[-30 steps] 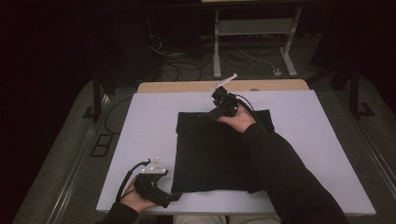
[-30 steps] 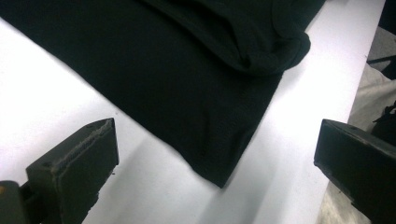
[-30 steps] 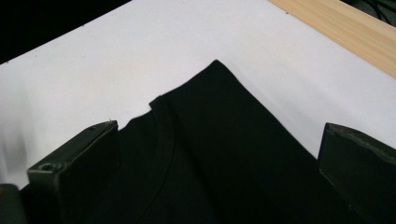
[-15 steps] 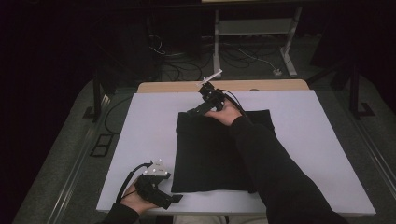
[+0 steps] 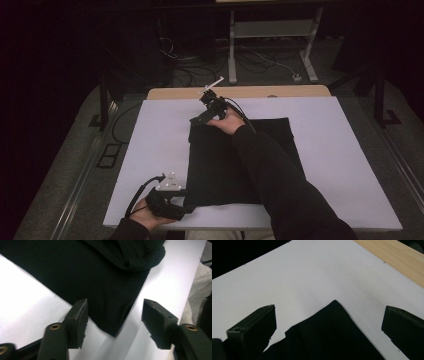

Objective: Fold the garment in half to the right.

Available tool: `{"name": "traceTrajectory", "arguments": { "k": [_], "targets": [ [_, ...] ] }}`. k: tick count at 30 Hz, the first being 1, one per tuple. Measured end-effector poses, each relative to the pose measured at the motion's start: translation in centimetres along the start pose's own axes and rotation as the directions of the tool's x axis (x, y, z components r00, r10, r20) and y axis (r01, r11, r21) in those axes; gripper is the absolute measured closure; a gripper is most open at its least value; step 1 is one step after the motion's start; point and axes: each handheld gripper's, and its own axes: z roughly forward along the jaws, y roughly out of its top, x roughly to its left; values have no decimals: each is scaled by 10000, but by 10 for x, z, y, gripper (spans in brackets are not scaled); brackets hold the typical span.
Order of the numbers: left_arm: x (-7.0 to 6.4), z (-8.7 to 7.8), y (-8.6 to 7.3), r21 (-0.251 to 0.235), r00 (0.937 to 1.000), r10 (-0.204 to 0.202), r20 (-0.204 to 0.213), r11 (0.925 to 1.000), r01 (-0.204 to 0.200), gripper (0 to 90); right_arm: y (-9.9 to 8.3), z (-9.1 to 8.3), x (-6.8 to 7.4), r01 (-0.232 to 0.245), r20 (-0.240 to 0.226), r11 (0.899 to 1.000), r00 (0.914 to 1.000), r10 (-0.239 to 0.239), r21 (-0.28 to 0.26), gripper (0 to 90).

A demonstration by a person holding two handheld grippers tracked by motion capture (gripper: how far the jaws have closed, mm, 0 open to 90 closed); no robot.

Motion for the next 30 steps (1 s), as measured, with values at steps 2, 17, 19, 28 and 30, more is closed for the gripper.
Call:
{"name": "traceTrajectory", "arguments": {
  "k": [2,17,19,28,30],
  "targets": [
    [0,0,0,-20,10000,-3,-46,10000,3,415,0,5,-1,-3,31,10000,10000,4,-59,0],
    [3,4,3,-236,9998,-3,-203,9997,-2,569,-1,36,0,-135,180,9998,9997,133,121,0],
    [4,5,4,-265,9997,-49,-236,9996,43,605,0,39,0,-142,180,9998,9997,140,121,0],
    [9,8,6,-402,10000,-16,-98,9992,12,728,-3,54,-5,-385,300,9986,9989,374,364,24],
    [10,8,7,-259,9998,172,-91,9995,-174,759,-3,56,-5,-411,317,9985,9987,400,350,34]
  ]
}}
